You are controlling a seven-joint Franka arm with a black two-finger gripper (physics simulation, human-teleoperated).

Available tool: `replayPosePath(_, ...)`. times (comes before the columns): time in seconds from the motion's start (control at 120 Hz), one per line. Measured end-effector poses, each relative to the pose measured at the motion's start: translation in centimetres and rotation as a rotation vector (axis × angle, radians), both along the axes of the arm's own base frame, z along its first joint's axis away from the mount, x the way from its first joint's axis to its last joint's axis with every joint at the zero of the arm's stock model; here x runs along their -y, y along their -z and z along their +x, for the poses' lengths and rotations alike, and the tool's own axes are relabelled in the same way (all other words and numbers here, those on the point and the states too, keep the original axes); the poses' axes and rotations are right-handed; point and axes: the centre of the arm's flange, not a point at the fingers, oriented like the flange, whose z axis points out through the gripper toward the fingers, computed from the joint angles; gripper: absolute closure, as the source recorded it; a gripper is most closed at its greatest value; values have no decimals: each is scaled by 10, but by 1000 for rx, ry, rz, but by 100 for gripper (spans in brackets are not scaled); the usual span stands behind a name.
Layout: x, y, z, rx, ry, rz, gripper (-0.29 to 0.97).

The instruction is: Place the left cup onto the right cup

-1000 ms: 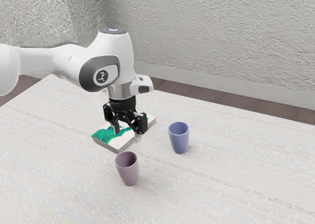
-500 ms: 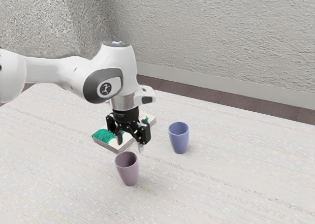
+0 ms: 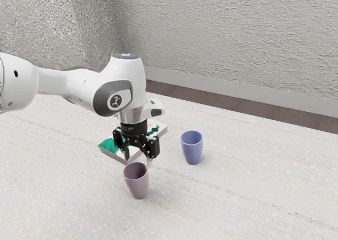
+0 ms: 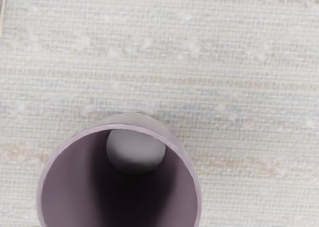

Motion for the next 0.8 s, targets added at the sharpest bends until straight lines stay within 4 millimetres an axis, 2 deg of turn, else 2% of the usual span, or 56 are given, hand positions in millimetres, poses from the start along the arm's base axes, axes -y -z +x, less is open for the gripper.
replayPosePath(0.8, 7, 35, 6, -25, -19, -16, 14)
